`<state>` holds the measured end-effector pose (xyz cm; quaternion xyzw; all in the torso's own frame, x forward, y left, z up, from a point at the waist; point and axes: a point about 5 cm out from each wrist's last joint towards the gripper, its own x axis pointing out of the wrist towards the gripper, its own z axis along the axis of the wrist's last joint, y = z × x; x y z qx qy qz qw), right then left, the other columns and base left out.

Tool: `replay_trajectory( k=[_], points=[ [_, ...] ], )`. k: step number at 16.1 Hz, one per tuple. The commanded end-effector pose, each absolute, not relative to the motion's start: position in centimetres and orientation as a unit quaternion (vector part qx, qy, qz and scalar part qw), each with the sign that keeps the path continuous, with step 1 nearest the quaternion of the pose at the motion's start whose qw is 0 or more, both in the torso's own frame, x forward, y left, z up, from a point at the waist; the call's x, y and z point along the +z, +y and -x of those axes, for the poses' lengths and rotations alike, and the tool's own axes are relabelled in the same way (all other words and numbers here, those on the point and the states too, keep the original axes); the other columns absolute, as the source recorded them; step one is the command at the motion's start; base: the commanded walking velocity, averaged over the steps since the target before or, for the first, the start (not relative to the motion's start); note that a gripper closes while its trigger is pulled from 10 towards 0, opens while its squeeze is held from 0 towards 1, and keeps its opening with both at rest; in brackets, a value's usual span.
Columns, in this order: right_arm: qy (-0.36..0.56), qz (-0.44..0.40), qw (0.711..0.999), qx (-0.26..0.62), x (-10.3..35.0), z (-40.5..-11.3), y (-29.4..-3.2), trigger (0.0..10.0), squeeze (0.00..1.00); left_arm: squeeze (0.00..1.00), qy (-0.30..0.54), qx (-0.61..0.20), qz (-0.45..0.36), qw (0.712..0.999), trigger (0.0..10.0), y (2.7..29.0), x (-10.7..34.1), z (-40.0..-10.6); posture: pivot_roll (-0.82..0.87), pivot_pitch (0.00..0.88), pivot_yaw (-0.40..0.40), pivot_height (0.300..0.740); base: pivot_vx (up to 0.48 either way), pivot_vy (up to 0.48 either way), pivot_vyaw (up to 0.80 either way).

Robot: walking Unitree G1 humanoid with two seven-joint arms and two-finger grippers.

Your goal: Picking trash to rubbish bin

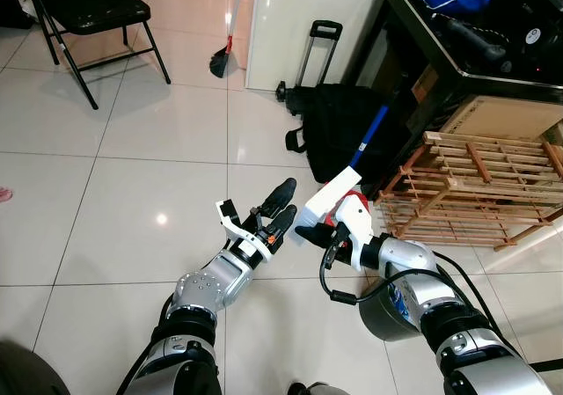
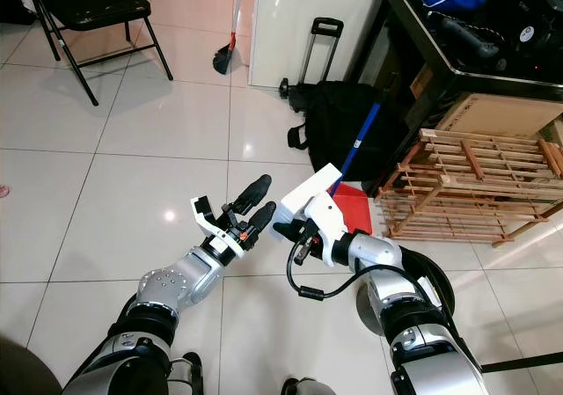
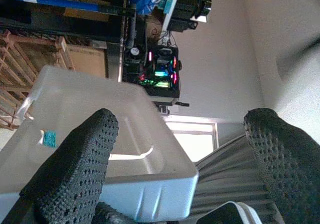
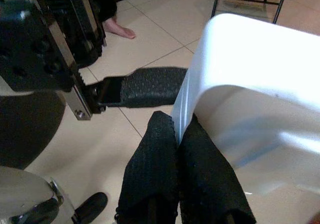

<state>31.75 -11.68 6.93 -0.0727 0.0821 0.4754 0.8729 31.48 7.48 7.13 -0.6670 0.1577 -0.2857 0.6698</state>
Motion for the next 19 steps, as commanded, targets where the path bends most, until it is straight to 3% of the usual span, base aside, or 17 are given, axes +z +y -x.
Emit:
replay_trajectory(
  k=[1,2,7,9,12,13,14,17,19],
  points=[
    [0.079,0.084,0.878,0.464,7.1,-32.0,-12.4,10.0,0.14,0.0,0.166,-0.303,0.669,0.658,10.0,6.1,7.7,-31.5,-0.06,0.144,-0.159,0.74,0.0,0.0,0.0],
    [0.077,0.09,0.879,0.462,7.1,-32.0,-12.4,10.0,0.18,0.0,0.165,-0.304,0.669,0.658,10.0,6.2,7.7,-31.5,-0.06,0.144,-0.159,0.74,0.0,0.0,0.0],
    [0.077,0.095,0.874,0.471,6.8,-31.7,-12.4,10.0,0.18,0.0,0.167,-0.306,0.667,0.658,10.0,6.3,7.5,-31.4,-0.06,0.141,-0.157,0.74,0.0,0.0,0.0],
    [0.078,0.098,0.874,0.469,6.7,-31.7,-12.4,10.0,0.18,0.0,0.169,-0.297,0.656,0.673,10.0,6.3,7.3,-31.5,-0.07,0.139,-0.155,0.74,0.0,0.0,0.0],
    [0.084,0.095,0.872,0.474,6.4,-31.5,-12.4,10.0,0.19,0.0,0.153,-0.256,0.576,0.761,10.0,6.8,7.6,-32.5,-0.07,0.131,-0.153,0.74,0.0,0.0,0.0],
    [0.086,0.094,0.871,0.474,6.3,-31.4,-12.5,10.0,0.2,0.0,0.152,-0.25,0.513,0.807,10.0,7.3,7.8,-32.8,-0.06,0.128,-0.154,0.74,0.0,0.0,0.0],
    [0.086,0.094,0.871,0.475,6.3,-31.4,-12.5,10.0,0.2,0.0,0.152,-0.25,0.498,0.816,10.0,7.4,7.9,-32.8,-0.06,0.128,-0.154,0.74,0.0,0.0,0.0],
    [0.088,0.095,0.873,0.47,6.3,-31.5,-12.6,10.0,0.22,0.0,0.136,-0.271,0.364,0.881,10.0,8.7,8.8,-32.3,-0.06,0.136,-0.155,0.74,0.0,0.0,0.0],
    [0.091,0.099,0.877,0.461,6.4,-31.8,-12.7,10.0,0.23,0.0,0.128,-0.305,0.189,0.925,10.0,9.4,9.6,-31.2,-0.05,0.146,-0.158,0.74,0.0,0.0,0.0]
  ],
)
